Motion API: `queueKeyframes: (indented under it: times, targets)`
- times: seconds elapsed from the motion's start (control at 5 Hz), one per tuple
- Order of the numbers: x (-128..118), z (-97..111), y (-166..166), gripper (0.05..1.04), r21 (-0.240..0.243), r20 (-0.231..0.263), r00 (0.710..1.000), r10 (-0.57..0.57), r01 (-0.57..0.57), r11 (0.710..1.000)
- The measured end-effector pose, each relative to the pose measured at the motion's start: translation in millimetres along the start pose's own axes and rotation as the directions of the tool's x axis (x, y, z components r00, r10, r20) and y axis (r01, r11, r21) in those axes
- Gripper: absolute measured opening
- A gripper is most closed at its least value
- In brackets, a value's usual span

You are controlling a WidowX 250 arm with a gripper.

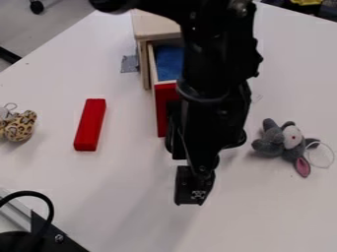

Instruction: Close the drawer

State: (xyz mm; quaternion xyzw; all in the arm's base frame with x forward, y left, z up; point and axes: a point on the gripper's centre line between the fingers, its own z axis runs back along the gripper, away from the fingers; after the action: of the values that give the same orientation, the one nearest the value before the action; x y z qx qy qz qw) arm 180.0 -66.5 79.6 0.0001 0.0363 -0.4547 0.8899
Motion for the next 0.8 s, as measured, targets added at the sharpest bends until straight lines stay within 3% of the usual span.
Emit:
queueKeyframes:
  times: [0.8]
  targets:
    - [14,-20,18,0.998,-0.012,-0.041,0.997,0.058,-0.059,0.998]
